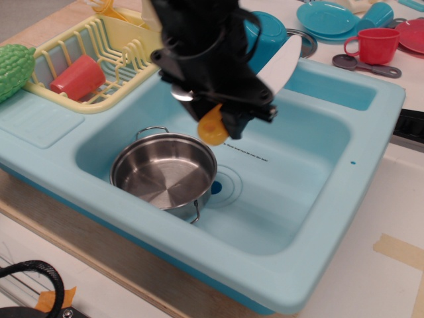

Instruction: Put knife in pot or pan

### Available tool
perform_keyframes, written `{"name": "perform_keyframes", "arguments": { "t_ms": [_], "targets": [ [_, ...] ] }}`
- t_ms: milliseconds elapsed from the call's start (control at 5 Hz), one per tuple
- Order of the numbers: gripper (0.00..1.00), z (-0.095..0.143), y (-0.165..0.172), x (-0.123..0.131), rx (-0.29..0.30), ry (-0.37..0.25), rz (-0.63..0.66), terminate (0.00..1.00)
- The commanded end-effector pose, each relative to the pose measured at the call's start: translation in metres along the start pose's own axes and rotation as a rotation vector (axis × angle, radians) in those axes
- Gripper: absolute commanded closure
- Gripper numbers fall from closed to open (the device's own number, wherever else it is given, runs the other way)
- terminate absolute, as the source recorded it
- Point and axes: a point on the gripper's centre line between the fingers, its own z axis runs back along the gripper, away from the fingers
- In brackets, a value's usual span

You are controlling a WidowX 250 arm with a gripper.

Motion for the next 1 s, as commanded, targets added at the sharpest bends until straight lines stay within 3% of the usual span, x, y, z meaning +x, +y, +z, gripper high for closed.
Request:
{"name": "perform_keyframes", "arguments": {
  "t_ms": [0, 200, 400, 600, 800],
  "targets": [
    [1.0, 0.008, 0.034, -0.011, 0.0, -0.057, 0.068, 0.0],
    [1.0, 0.01, 0.045, -0.019, -0.011, -0.01, 0.111, 0.0],
    [0.0, 0.01, 0.047, -0.026, -0.033, -0.008, 0.137, 0.0],
    [0.0, 0.01, 0.047, -0.026, -0.033, -0.008, 0.137, 0.0],
    [0.0, 0.01, 0.047, -0.026, -0.033, -0.008, 0.137, 1.0]
  ]
}}
